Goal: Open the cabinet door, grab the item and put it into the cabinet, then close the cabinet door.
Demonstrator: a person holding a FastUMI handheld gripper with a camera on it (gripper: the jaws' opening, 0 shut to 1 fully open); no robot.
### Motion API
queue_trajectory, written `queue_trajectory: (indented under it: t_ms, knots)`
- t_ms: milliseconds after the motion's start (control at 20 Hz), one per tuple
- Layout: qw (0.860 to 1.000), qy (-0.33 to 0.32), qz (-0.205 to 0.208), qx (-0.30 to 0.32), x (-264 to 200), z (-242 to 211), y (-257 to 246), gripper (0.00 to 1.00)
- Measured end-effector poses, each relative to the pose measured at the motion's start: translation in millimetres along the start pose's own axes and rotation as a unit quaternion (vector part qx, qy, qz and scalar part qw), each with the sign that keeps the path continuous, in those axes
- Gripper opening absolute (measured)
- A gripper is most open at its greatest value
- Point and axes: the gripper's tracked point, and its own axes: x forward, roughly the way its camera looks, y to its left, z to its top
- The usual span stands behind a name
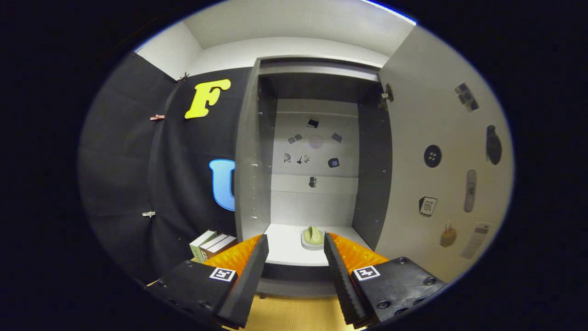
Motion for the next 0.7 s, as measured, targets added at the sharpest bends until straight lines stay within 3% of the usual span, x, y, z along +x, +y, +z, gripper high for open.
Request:
queue_trajectory:
  t_ms: [150,400,500,600,700]
  knots:
    - [1.0,-0.022,-0.015,-0.012,-45,13,2,0.78]
    - [1.0,-0.009,0.012,-0.004,-98,4,-1,0.84]
    - [1.0,0.002,0.013,0.019,-115,-1,-16,0.88]
    - [1.0,-0.003,-0.004,-0.002,-134,0,-44,0.96]
    - [0.999,-0.007,-0.016,-0.028,-157,0,-69,0.95]
